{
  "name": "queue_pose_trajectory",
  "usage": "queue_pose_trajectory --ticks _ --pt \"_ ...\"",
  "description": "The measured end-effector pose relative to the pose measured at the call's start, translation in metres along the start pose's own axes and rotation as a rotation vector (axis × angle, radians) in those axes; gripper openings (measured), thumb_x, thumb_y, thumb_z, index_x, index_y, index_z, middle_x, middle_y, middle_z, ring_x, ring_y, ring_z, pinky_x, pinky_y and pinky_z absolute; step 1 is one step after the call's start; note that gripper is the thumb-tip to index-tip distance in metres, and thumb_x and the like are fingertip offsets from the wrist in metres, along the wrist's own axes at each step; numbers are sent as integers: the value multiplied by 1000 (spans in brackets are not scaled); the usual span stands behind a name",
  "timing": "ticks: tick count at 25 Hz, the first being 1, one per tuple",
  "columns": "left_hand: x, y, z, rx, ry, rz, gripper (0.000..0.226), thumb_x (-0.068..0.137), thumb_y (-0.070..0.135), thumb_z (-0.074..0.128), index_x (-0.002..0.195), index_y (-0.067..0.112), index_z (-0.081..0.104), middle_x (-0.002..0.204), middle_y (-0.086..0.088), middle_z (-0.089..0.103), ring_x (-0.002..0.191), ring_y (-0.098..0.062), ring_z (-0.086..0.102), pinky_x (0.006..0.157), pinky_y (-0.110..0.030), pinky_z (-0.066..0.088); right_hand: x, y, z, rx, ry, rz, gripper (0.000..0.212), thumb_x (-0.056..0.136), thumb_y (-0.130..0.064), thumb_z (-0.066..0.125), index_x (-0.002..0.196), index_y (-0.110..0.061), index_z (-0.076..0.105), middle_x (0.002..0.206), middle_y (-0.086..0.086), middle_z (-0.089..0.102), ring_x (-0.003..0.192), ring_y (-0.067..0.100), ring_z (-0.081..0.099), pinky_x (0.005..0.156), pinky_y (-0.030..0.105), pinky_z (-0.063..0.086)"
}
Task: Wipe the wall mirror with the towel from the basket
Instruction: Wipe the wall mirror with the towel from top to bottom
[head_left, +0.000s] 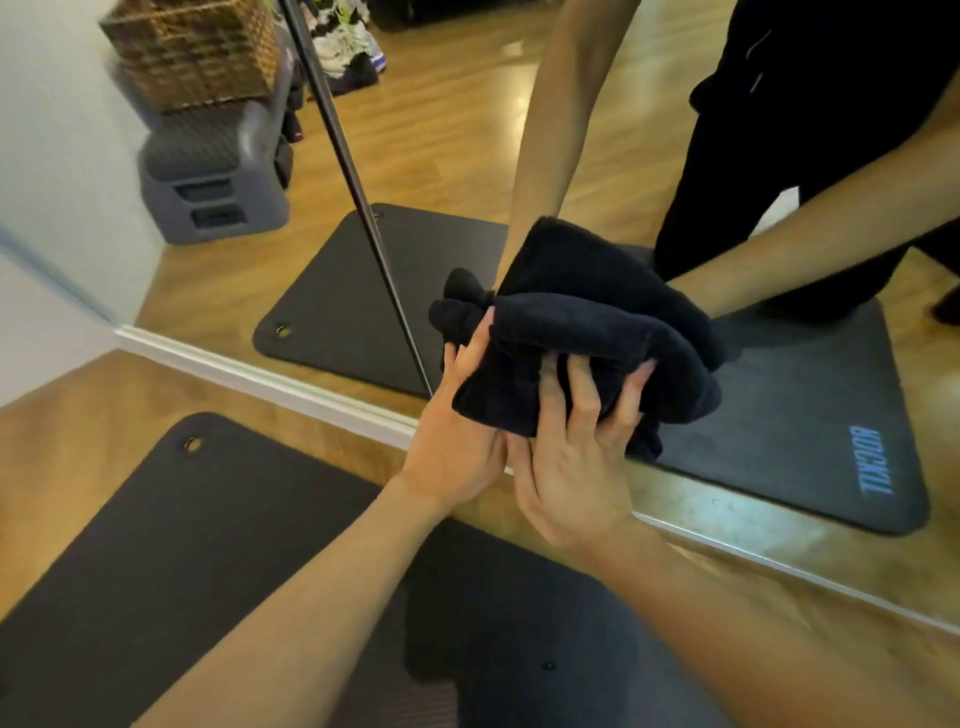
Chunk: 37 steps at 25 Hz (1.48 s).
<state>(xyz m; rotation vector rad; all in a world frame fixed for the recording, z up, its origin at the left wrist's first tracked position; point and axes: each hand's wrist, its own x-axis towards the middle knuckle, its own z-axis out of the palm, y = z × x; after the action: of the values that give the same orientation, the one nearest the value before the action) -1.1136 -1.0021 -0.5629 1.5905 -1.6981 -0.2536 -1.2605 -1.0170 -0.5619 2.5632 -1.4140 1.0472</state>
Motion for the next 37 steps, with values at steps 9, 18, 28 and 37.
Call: queue_pose_trajectory --ticks 9,18,28,37 --pt "-20 -67 -28 212 -110 -49 70 101 45 42 156 2 33 162 -22 30 154 -41 22 122 -53 24 5 -50 60 26 -77 -17 82 86 -32 71 154 -15 27 164 1 1 150 36 -32 107 76 28" --pt "-56 -49 17 160 -217 -228 75 87 46 49 148 4 42 152 -18 38 149 -32 28 122 -38 27 -37 6 59 -51 -235 -185 79 91 -19 59 162 -16 24 170 0 19 159 27 -4 128 55 5" --pt "-61 67 106 120 -259 -258 61 93 22 67 146 4 45 134 -17 57 124 -29 50 100 -12 23 -71 118 -13 -120 -172 -252 74 95 -14 57 162 -16 25 167 0 27 158 23 11 128 48 14" --pt "-63 198 235 28 -335 -159 61 92 38 60 145 10 47 138 -12 56 128 -29 52 111 -32 41 -136 276 -114 -310 -163 -249 84 89 -16 63 162 -17 21 167 1 28 158 26 12 128 51 14"
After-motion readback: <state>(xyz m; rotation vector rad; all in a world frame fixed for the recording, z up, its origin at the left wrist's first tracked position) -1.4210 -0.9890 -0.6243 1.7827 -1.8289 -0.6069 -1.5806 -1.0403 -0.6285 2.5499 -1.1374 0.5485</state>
